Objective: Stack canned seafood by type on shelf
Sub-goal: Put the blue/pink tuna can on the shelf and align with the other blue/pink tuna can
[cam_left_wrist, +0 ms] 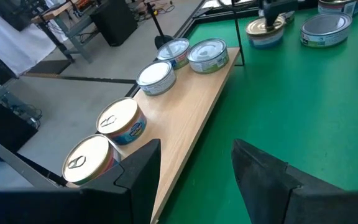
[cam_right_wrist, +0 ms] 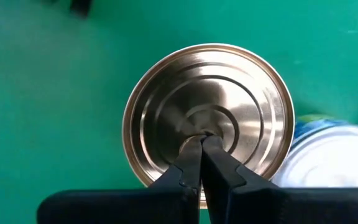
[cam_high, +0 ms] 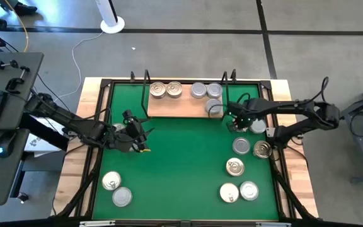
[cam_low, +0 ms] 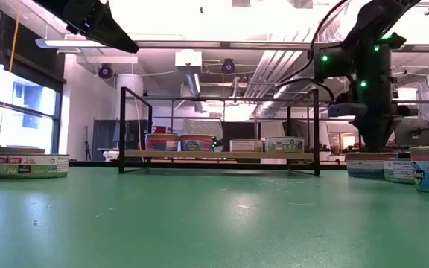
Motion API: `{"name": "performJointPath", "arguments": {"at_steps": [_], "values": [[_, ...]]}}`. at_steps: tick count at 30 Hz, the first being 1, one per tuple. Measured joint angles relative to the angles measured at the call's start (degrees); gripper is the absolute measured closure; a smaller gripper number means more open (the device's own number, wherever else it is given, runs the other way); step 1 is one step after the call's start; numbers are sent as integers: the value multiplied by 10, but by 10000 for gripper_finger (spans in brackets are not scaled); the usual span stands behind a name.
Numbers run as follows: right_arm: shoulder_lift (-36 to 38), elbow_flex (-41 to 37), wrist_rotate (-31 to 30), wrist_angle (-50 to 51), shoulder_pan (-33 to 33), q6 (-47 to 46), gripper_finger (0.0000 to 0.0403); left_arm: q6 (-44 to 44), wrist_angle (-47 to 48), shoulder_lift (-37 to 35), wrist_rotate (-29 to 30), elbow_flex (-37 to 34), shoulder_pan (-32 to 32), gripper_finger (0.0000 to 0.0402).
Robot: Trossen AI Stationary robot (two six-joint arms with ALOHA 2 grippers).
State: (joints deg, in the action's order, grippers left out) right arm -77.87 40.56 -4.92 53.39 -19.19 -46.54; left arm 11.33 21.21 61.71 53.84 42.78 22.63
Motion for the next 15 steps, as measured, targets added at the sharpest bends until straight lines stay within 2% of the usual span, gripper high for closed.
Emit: {"name": "performJointPath", "arguments": {"at_steps": [7,11,15], "values": [[0,0,36,-36,87,-32,402,0,0,0,0,0,0,216],[-3,-5,73,-153,122,-38,403,0,-1,0,0,0,0,216],[-13,-7,72,-282,159,-23,403,0,-7,0,0,0,1,216]]}}
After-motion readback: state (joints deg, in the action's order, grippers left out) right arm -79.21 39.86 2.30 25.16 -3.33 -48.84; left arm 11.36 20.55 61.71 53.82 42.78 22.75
